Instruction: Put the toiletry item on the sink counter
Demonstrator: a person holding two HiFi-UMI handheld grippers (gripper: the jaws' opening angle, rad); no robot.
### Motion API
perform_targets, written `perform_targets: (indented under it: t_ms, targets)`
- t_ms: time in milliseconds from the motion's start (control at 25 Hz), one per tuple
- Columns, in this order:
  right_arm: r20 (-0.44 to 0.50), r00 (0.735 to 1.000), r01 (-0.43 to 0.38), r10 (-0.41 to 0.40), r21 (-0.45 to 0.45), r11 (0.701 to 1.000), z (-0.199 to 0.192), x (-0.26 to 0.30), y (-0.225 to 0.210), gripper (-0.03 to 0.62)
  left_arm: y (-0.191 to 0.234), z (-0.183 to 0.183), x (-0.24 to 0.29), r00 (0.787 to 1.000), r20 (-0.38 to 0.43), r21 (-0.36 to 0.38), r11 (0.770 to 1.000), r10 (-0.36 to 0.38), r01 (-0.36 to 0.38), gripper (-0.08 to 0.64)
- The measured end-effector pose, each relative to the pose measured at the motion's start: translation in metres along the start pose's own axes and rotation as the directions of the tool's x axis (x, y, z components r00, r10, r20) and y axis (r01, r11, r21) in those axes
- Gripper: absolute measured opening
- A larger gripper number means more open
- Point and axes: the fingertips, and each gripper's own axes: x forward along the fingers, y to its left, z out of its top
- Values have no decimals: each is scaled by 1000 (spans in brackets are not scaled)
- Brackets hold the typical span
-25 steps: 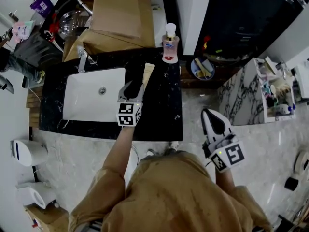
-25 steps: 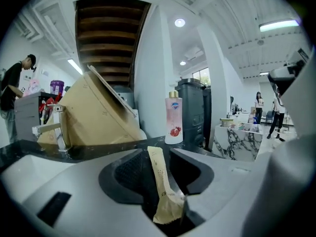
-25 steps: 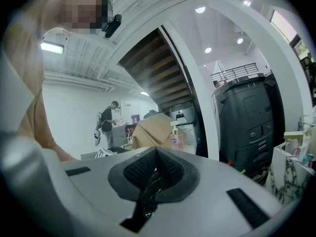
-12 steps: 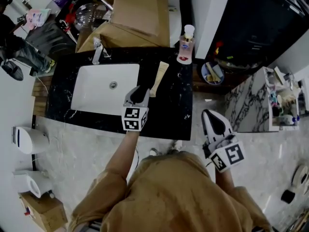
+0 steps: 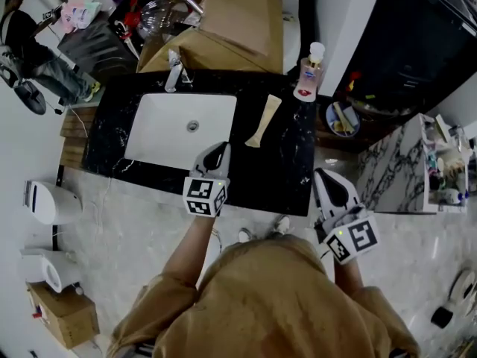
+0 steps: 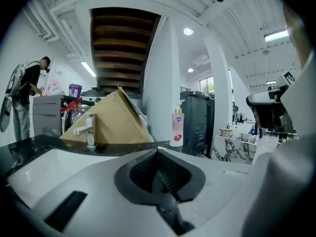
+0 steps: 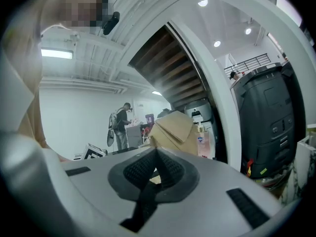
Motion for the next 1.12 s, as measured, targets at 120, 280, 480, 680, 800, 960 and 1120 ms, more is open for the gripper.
perform_targets:
  t_ms: [120, 280, 480, 680, 800, 960, 1120]
  targets:
    - [3, 1000, -10, 10, -9, 1000, 2, 4, 4, 3, 6, 17, -15, 999, 39, -7, 1000, 4, -4, 5]
    - [15, 1000, -14, 15, -23, 1000, 9, 10, 7, 3, 15, 45, -37, 995, 103, -34, 999, 13, -10, 5]
    - [34, 999, -16, 18, -63, 998, 21, 16, 9, 3, 28, 79, -61, 985, 173, -10, 1000, 25, -24, 5]
    - [59, 998, -1, 6, -96, 995, 38, 18, 5, 3, 35, 108, -87, 973, 231, 28, 999, 24, -32, 5]
    - [72, 997, 12, -5, -104, 995, 46, 18, 2, 3, 38, 119, -104, 965, 262, 48, 998, 23, -37, 5]
    - [85, 996, 24, -16, -103, 994, 51, 17, -3, 3, 42, 139, -129, 950, 310, 75, 995, 39, -66, 5]
    - [93, 995, 34, -25, -101, 994, 55, 16, -6, 3, 53, 148, -156, 934, 344, 74, 989, 92, -124, 4]
